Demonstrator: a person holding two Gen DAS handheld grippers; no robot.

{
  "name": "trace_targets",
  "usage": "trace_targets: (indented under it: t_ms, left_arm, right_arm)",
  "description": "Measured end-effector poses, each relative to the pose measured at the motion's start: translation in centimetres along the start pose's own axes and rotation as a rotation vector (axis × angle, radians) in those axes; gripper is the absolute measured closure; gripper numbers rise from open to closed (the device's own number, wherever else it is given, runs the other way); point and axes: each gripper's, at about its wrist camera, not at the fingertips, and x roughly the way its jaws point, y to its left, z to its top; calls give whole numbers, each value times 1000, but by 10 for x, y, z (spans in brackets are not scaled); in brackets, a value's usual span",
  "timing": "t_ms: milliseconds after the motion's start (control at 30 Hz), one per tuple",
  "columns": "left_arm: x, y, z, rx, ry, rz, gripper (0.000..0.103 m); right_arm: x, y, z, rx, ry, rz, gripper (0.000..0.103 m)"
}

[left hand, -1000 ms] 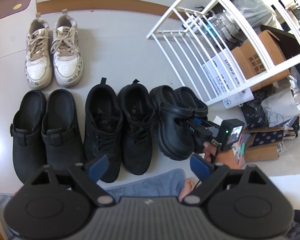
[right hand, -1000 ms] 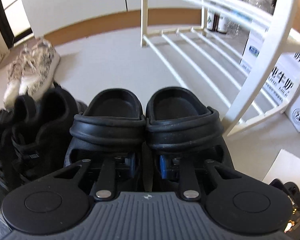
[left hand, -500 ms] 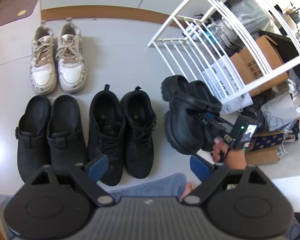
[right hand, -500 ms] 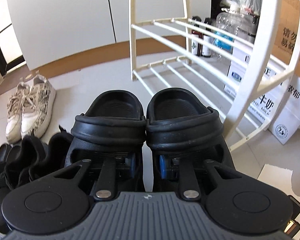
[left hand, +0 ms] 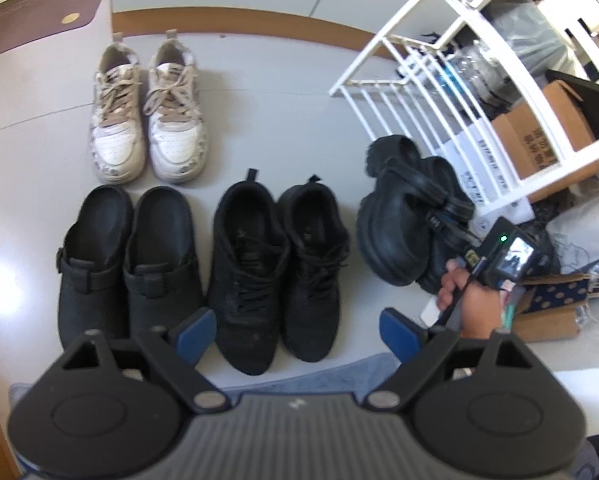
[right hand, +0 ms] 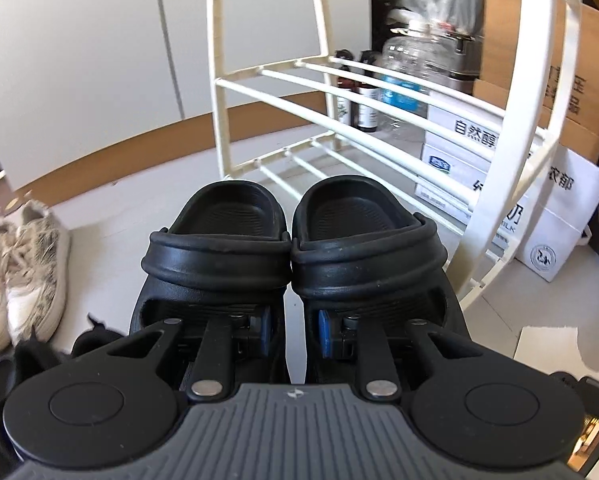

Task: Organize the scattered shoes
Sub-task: 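Lift the black clogs with the right gripper and carry them toward the white rack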

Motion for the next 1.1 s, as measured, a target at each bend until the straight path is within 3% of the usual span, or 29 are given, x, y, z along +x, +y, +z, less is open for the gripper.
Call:
trace_targets:
  t_ms: [200, 767, 1100]
  left_arm:
    - [8, 6, 8, -27, 13, 12, 12]
    - [31, 41, 27, -142, 55, 74, 12]
    - [38, 50, 32, -160, 72, 82, 12]
  right_arm:
    - [23, 1, 4, 50, 4, -27, 78]
    - [83, 7, 33, 369, -74, -210, 78]
    - [108, 5, 47, 427, -77, -286, 78]
